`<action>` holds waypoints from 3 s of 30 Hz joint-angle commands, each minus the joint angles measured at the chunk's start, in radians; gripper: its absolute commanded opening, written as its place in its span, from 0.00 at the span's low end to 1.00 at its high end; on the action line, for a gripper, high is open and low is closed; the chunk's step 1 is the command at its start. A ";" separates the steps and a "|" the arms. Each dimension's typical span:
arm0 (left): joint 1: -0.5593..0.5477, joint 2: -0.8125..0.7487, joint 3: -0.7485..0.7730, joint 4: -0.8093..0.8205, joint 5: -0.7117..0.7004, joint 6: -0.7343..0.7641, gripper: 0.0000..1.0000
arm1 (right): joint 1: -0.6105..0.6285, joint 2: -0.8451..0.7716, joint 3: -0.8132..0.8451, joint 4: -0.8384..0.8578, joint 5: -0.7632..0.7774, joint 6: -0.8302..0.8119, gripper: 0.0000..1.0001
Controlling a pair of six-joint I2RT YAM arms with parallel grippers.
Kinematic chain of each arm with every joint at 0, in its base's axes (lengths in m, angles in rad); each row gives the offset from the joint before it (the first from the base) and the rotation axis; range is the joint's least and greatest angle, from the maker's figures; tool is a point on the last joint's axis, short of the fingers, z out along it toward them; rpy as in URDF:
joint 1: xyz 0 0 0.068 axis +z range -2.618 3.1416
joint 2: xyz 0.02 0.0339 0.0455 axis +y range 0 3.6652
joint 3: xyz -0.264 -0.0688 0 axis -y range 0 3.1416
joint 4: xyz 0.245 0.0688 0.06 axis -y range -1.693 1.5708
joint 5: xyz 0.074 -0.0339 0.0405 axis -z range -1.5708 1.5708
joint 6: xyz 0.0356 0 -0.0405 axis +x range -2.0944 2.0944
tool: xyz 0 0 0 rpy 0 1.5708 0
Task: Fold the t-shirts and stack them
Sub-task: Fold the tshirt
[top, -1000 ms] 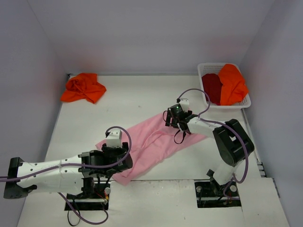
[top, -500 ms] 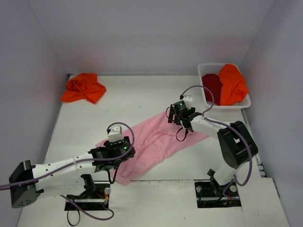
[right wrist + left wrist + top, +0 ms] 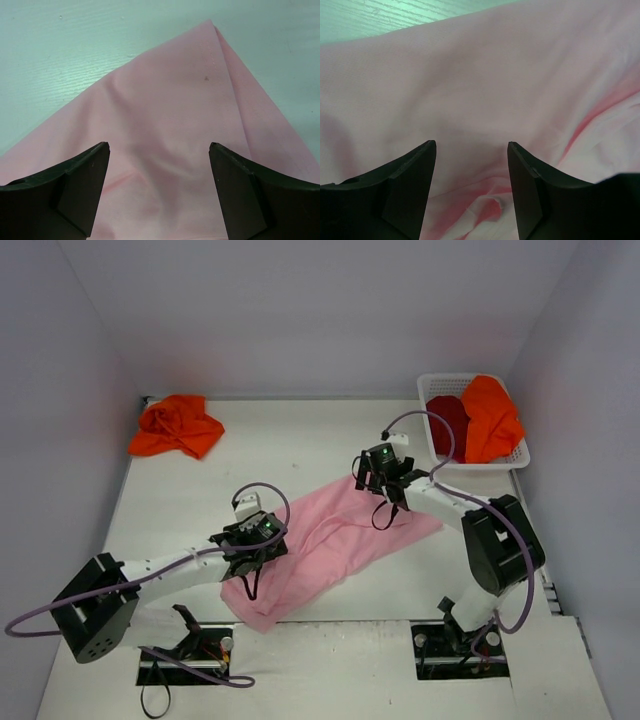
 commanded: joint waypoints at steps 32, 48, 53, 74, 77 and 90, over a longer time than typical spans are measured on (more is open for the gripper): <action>0.357 0.380 0.179 0.286 0.246 0.166 0.54 | -0.190 -0.029 -0.042 0.070 0.066 -0.045 0.78; 0.435 0.449 0.274 0.336 0.321 0.225 0.54 | -0.185 -0.198 -0.119 -0.014 0.048 -0.028 0.78; 0.439 0.453 0.286 0.333 0.338 0.220 0.54 | -0.182 -0.311 -0.199 -0.036 0.031 -0.003 0.68; 0.464 0.410 0.263 0.308 0.373 0.216 0.54 | -0.142 -0.287 -0.246 -0.048 -0.055 0.133 0.61; 0.466 0.406 0.262 0.308 0.375 0.217 0.54 | -0.142 -0.281 -0.259 -0.048 -0.058 0.151 0.61; 0.476 0.396 0.237 0.317 0.384 0.220 0.54 | -0.135 -0.282 -0.303 -0.060 -0.057 0.205 0.60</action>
